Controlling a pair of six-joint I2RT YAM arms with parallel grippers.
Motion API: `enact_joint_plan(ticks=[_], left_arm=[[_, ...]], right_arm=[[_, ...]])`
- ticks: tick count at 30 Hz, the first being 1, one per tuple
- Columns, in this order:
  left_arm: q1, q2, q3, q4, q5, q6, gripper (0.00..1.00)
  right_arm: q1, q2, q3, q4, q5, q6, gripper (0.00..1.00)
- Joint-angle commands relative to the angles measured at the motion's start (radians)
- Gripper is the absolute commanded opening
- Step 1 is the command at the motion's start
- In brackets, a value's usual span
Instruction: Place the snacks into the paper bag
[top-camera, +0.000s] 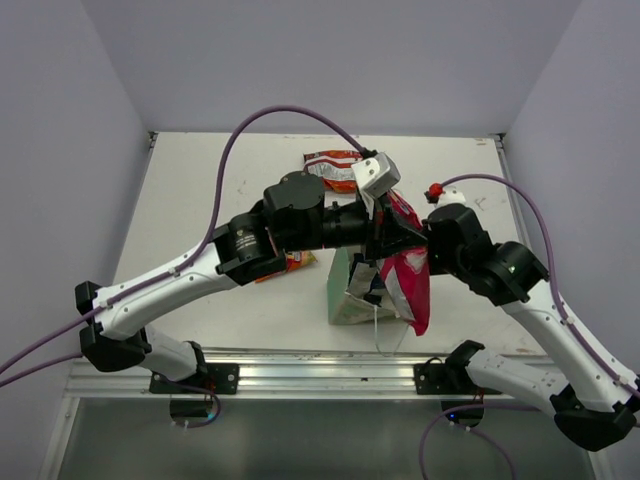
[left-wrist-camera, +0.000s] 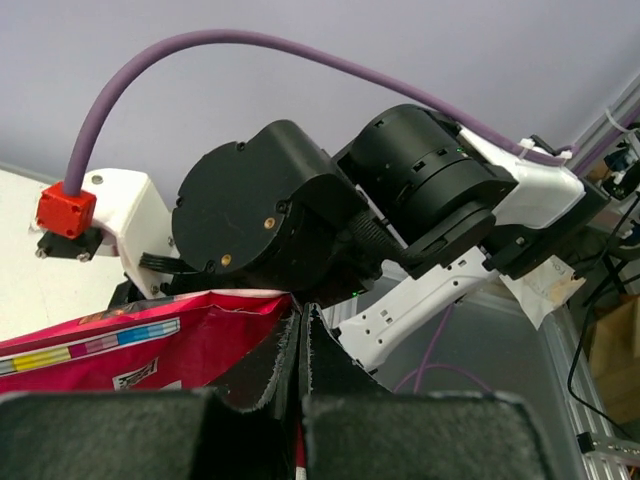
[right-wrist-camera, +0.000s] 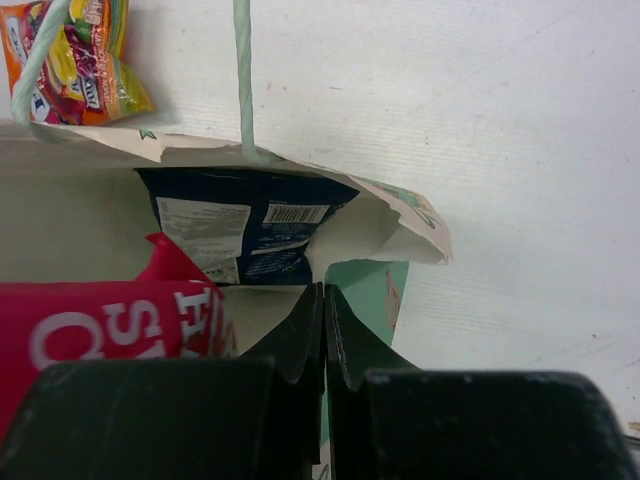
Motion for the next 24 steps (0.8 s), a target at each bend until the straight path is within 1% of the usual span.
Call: enact_joint_plan(ticks=[1,2,5,7,8,9,11,12,14,15,18,24], left_arm=[[-0.009,-0.061,-0.030,0.038,-0.057,-0.026,0.00],[-0.011,-0.065,-0.038,0.028,-0.076,-0.026,0.00],[-0.011,-0.088,-0.059,-0.011,-0.194,-0.014,0.00],[-0.011,-0.102,-0.064,-0.034,-0.307,-0.003,0.00],[-0.011,-0.108,-0.064,-0.039,-0.339,0.002,0.00],[-0.011,-0.111,-0.063,-0.044,-0.413,0.005,0.00],[-0.011,-0.119,-0.059,-0.056,-0.482,0.016,0.00],[-0.009,-0.122,-0.059,-0.062,-0.563,0.020,0.00],[-0.009,-0.125,-0.061,-0.067,-0.635,0.029,0.00],[-0.009,-0.125,-0.061,-0.067,-0.703,0.031,0.00],[-0.008,-0.115,-0.056,-0.065,-0.804,0.014,0.00],[-0.006,-0.084,-0.041,-0.096,-0.910,-0.040,0.00]], right_arm=[[0.002,-0.016,-0.011,-0.026,0.012,0.007,0.00],[0.002,-0.016,-0.011,-0.026,0.013,0.007,0.00],[0.002,-0.017,-0.008,-0.026,0.010,0.009,0.00],[0.002,-0.017,-0.005,-0.029,0.010,0.007,0.00],[0.002,-0.017,-0.005,-0.029,0.010,0.009,0.00],[0.002,-0.019,-0.005,-0.031,0.010,0.009,0.00],[0.002,-0.020,-0.005,-0.032,0.010,0.010,0.00],[0.003,-0.020,-0.005,-0.032,0.009,0.010,0.00],[0.002,-0.024,-0.005,-0.035,0.010,0.010,0.00],[0.002,-0.024,-0.003,-0.035,0.009,0.012,0.00],[0.003,-0.024,-0.005,-0.037,0.006,0.012,0.00],[0.002,-0.030,-0.005,-0.038,0.006,0.013,0.00]])
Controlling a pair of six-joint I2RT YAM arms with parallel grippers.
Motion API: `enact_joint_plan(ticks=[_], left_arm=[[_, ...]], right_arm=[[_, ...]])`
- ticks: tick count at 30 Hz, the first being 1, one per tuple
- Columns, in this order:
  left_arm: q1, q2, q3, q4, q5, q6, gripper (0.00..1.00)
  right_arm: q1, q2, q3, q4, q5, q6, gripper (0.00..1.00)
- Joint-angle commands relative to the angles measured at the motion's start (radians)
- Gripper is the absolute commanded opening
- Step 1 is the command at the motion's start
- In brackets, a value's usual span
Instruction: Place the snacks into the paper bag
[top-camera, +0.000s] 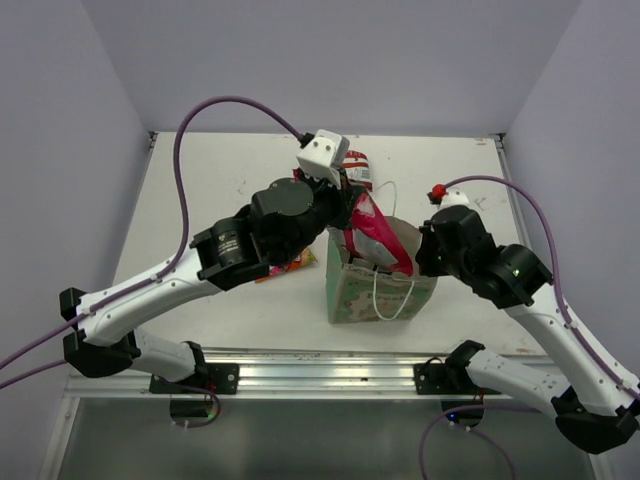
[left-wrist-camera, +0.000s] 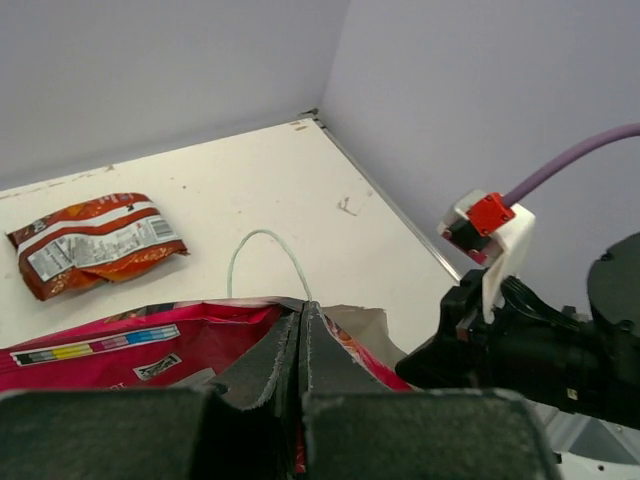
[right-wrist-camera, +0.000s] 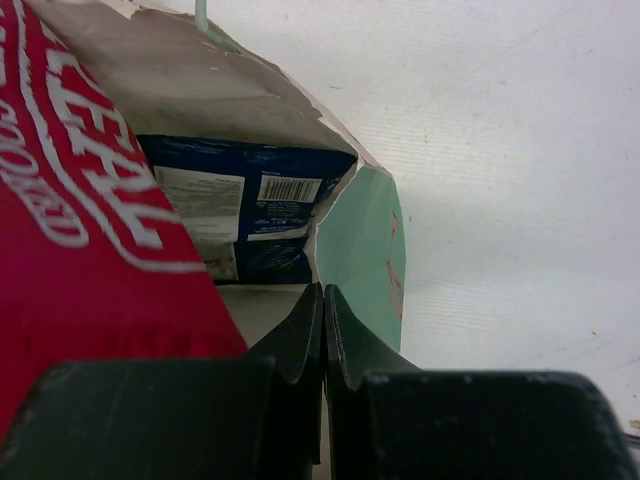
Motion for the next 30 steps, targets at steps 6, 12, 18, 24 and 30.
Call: enact_joint_plan(ticks=[6,12,18,24,30], left_arm=[[0.000,0.011,0.039,0.001,-0.153,-0.039,0.00],[-0.003,0.060,0.053,-0.015,-0.006,-0.082,0.00],[-0.016,0.080,0.028,-0.025,0.068,-0.117,0.00],[-0.029,0.074,0.030,0.006,0.093,-0.091,0.46],[-0.039,0.048,0.112,0.027,0.097,-0.045,1.00]], right_arm=[[0.003,-0.022,-0.011,-0.031,0.009,0.019,0.00],[0.002,-0.019,-0.022,-0.022,0.000,0.021,0.00],[0.002,-0.016,-0.008,-0.036,0.011,0.016,0.00],[0.002,-0.029,-0.011,-0.048,0.023,0.022,0.00],[0.002,-0.016,-0.011,-0.042,0.017,0.024,0.00]])
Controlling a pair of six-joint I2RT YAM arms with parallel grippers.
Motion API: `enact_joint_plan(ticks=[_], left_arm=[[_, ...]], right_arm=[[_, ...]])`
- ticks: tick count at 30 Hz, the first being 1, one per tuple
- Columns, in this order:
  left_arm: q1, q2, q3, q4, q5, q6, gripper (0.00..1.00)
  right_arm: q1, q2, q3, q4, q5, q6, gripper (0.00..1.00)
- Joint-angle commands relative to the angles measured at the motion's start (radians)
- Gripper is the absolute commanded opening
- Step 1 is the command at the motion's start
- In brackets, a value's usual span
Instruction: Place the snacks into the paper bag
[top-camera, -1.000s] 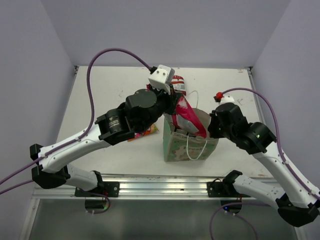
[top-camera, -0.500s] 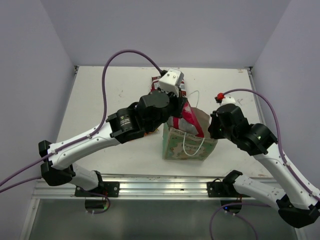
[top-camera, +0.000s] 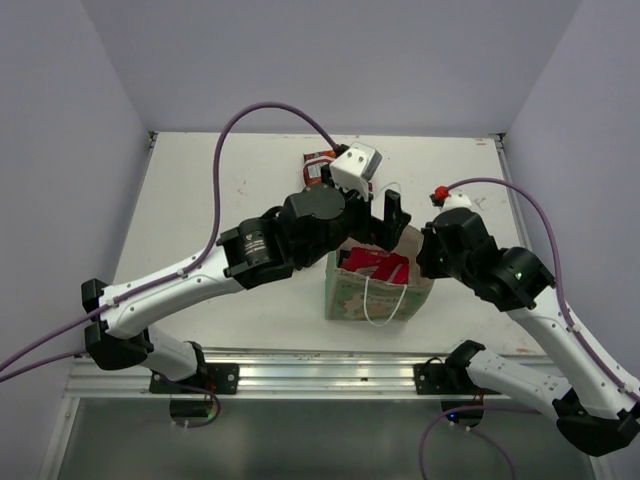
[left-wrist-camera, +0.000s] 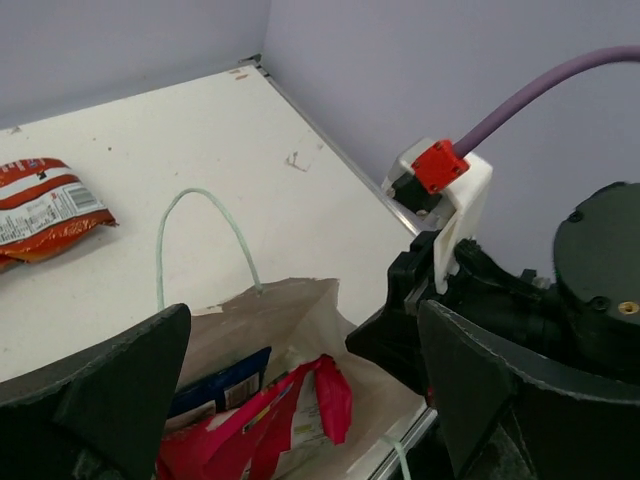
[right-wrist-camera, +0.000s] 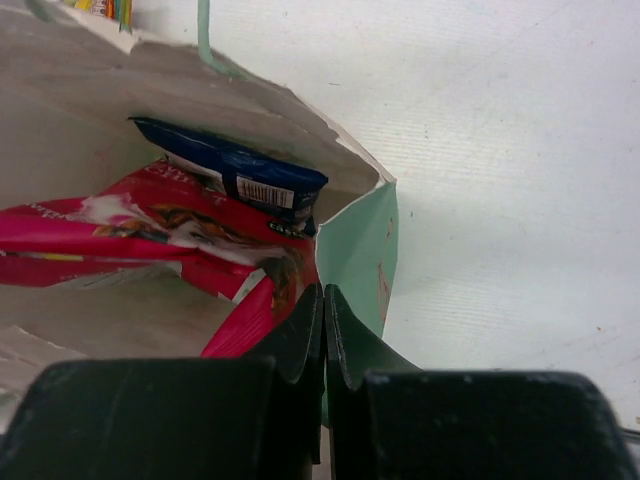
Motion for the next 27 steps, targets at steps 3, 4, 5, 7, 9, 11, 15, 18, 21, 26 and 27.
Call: enact_joint_plan(ticks=[3,4,5,7,9,11,15,18,21,26,27], left_arm=[[-0.018,-0.094,0.131,0.092,-0.057,0.096,1.00],[-0.021,-0.115,0.128,0.129,-0.087,0.119,1.00],[-0.021,-0.167,0.117,0.150,-0.132,0.142,1.00],[-0.021,-0.227,0.044,0.215,-0.357,0.220,1.00],[-0.018,-0.304,-0.068,0.247,-0.656,0.298,1.00],[0.043,-0.327,-0.127,0.206,-0.703,0.340,1.00],[0.335,-0.264,-0.197,-0.180,-0.407,0.060,1.00],[0.526,-0.240,-0.384,-0.153,-0.148,0.015,1.00],[0.634,-0.189,-0.519,-0.084,0.047,-0.015,1.00],[0.685,-0.103,-0.639,0.032,0.162,-0.017,1.00],[0.688,-0.088,-0.648,0.064,0.178,-0.013,1.00]], right_arm=[[0.002,0.004,-0.003,-0.035,0.016,0.014,0.00],[0.003,0.007,-0.003,-0.035,0.017,0.015,0.00],[0.002,0.007,-0.003,-0.035,0.018,0.015,0.00],[0.003,0.010,-0.005,-0.033,0.018,0.015,0.00],[0.003,0.015,-0.007,-0.027,0.016,0.015,0.00],[0.002,0.024,-0.007,-0.023,0.010,0.014,0.00],[0.003,0.047,0.000,-0.004,-0.001,0.004,0.00],[0.003,0.058,0.000,0.006,-0.013,0.003,0.00],[0.003,0.055,-0.002,0.005,-0.019,0.006,0.00],[0.002,0.044,-0.011,0.006,-0.010,0.007,0.00],[0.003,0.046,-0.013,0.008,-0.010,0.007,0.00]])
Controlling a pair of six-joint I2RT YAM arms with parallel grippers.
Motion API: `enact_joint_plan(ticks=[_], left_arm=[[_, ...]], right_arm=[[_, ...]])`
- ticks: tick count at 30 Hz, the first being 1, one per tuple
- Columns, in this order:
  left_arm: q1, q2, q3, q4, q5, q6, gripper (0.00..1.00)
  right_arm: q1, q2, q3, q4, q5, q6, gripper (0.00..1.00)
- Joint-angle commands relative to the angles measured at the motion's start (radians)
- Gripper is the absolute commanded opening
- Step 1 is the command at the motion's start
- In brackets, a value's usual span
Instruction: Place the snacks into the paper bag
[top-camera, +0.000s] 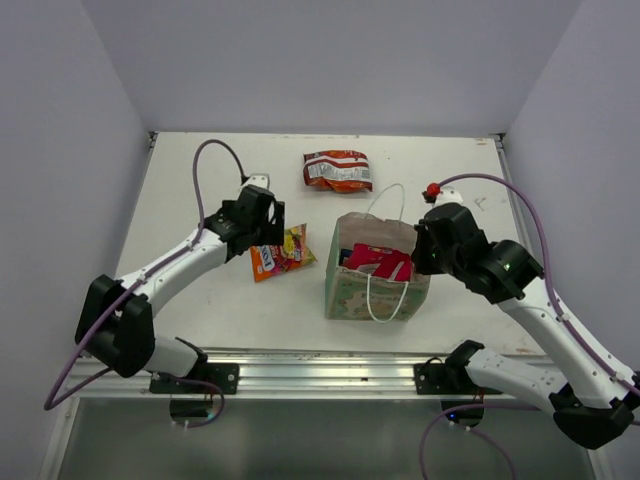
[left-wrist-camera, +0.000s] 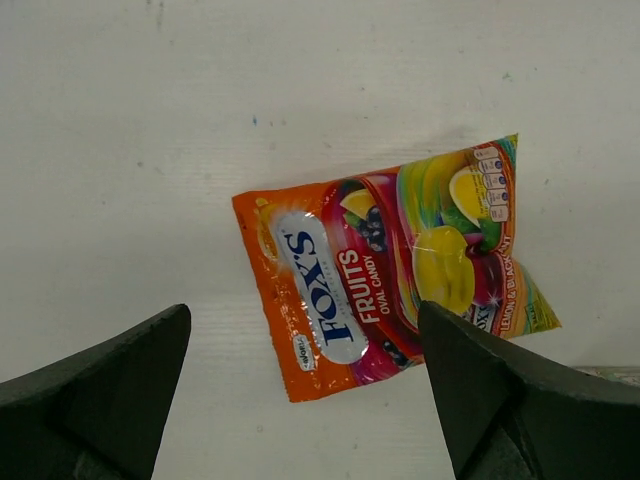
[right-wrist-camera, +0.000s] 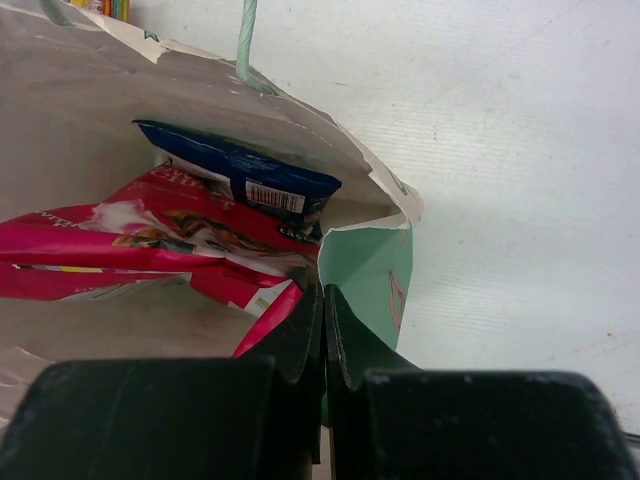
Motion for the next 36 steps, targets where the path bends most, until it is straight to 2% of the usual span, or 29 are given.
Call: enact_joint_plan(ticks=[1,7,15,16,17,18,20,21,24,28,33,36], left_arm=[[0.004,0.011,-0.001,0.129,0.148,-0.026,1.00],[0.004,0.114,-0.118,0.318,0.269,-0.026,1.00],[0.004,0.247,-0.158,0.372,0.285,0.014,0.99],[0.004,0.252,-0.162,0.376,0.289,0.017,0.94],[0.004,0.252,-0.162,0.378,0.288,0.020,0.81],[0.004,0.249,-0.162,0.375,0.283,0.017,0.56],[0.004,0.231,-0.158,0.366,0.262,0.018,0.26],[0.003,0.223,-0.152,0.343,0.246,0.017,0.00],[0.003,0.180,-0.121,0.295,0.216,0.030,0.00],[-0.008,0.039,-0.032,0.202,0.185,0.029,0.00],[-0.097,-0.160,0.199,0.139,0.191,0.008,0.00],[-0.161,-0.178,0.348,0.129,0.263,0.006,0.00]], right_arm=[[0.002,-0.005,-0.012,-0.017,-0.008,0.002,0.00],[0.002,-0.002,-0.014,-0.008,-0.023,0.002,0.00],[0.002,-0.003,-0.011,-0.006,-0.020,-0.001,0.00],[0.002,-0.003,-0.011,-0.008,-0.022,-0.003,0.00],[0.003,-0.003,-0.011,-0.008,-0.022,-0.003,0.00],[0.002,-0.003,-0.011,-0.009,-0.022,-0.003,0.00],[0.002,-0.003,-0.012,-0.010,-0.023,-0.003,0.00],[0.003,-0.002,-0.012,-0.008,-0.025,-0.003,0.00],[0.002,0.000,-0.014,-0.005,-0.031,-0.003,0.00],[0.002,0.006,-0.012,-0.002,-0.034,-0.003,0.00],[0.002,0.003,-0.011,-0.005,-0.025,0.000,0.00],[0.002,0.001,-0.012,-0.008,-0.023,0.002,0.00]])
